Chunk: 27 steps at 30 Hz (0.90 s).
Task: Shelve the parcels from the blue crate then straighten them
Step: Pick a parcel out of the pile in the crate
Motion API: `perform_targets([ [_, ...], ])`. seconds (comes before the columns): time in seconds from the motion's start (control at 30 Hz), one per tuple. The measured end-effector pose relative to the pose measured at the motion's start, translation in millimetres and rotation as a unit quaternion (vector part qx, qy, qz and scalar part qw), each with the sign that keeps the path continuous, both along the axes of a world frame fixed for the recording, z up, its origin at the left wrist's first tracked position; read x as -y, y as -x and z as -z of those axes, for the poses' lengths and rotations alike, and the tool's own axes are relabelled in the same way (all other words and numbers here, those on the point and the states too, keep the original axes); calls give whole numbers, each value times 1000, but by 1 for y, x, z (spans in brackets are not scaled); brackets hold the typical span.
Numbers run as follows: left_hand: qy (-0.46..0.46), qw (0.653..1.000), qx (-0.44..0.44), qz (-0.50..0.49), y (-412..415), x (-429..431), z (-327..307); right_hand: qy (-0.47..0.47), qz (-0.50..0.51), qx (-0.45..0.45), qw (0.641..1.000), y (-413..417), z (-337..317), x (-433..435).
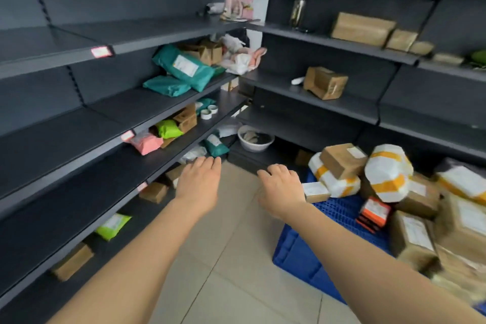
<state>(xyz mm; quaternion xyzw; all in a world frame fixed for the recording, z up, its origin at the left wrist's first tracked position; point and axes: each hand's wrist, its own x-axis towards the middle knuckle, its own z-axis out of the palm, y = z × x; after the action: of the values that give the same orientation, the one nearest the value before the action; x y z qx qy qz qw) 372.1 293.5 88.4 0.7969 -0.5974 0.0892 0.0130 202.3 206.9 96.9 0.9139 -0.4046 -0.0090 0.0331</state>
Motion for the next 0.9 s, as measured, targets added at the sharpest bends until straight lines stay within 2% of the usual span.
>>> perform_targets([
  [0.2, 25, 996, -11, 85, 87, 121, -23, 28, 96, -10, 995, 108, -24, 94],
  [0.47, 26, 980, -34, 193, 182, 275, -23, 16, 242, -25, 970, 217, -27, 209],
  [0.7, -22, 960, -56, 275, 252, 400, -8, -24, 350, -41, 936, 286, -13, 300],
  [0.9, -69, 941, -87, 321, 310, 479, 16, -73, 395, -46, 915, 336, 21, 364],
])
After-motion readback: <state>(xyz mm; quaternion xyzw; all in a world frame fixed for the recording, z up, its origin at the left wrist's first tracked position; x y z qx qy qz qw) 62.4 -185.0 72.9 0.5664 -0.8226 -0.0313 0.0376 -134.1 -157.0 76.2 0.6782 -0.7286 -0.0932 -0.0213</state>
